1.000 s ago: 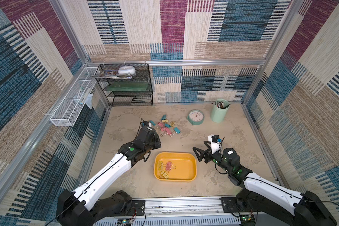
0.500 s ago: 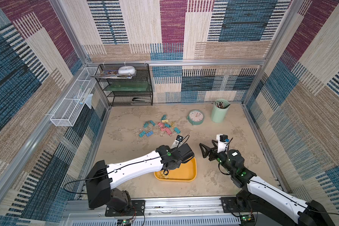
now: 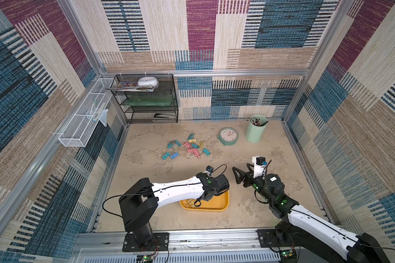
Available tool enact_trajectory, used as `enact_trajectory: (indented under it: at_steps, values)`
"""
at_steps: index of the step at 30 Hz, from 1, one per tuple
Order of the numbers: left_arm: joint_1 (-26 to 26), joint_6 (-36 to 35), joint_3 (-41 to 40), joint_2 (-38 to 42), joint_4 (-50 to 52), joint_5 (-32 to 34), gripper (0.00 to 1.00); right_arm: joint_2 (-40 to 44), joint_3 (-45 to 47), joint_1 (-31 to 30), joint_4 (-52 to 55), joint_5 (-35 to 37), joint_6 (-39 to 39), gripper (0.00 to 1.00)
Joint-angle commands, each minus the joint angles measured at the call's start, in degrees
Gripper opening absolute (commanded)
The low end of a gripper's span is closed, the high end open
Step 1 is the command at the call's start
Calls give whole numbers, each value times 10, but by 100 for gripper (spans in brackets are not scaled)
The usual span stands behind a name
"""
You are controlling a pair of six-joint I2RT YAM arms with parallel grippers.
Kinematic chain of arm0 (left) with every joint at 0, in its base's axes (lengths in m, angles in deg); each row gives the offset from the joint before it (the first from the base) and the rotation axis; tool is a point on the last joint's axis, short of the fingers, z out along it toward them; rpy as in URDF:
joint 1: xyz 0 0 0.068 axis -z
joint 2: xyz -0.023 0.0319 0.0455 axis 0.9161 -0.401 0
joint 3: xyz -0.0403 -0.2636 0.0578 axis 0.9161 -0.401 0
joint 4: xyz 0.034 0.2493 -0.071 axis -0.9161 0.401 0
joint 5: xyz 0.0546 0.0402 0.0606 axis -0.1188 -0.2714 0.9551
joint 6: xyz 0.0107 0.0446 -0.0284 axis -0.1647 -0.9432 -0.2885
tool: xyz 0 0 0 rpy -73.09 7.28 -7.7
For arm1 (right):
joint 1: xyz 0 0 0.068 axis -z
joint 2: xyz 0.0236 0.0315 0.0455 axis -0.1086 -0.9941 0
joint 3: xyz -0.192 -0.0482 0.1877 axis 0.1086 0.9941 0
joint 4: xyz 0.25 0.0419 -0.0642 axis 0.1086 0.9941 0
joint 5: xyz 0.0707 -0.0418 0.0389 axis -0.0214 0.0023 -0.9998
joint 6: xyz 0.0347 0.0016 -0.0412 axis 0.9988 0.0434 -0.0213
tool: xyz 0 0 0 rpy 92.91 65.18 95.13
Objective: Put the binder clips in the storage box
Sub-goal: Place the binder clip in the storage box, then pick up the binder clip at the center of the board.
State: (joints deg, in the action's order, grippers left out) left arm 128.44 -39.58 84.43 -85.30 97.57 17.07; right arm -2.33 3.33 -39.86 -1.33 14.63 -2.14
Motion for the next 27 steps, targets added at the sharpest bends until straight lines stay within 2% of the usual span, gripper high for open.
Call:
enact_trajectory:
  at_steps: [1, 5, 9, 14, 18, 20, 23, 25, 27]
  values:
    - [-2, -4, 13, 8, -9, 19, 24, 3, 1, 1, -7, 1, 1, 98]
    - [-26, -43, 40, 39, -17, 31, 28, 7, 2, 1, -7, 0, 0, 98]
    - [-93, -108, 44, 93, -59, -5, 31, 8, 3, 1, -9, -11, -2, 98]
    - [-257, -166, -15, 182, -181, -164, 34, -3, 5, 1, -47, -99, -24, 98]
    - [-406, -182, -68, 214, -272, -249, 36, -15, 6, 1, -58, -108, -19, 98]
    - [-476, -185, -94, 208, -323, -307, 36, -15, 6, 1, -55, -104, -18, 98]
    - [-574, -149, -131, 178, -414, -405, 33, -11, 7, 1, -53, -95, -17, 98]
    - [-609, -128, -147, 146, -466, -437, 34, -9, 8, 1, -53, -93, -17, 98]
    - [-623, -123, -152, 112, -505, -450, 40, -7, 8, 1, -52, -89, -18, 98]
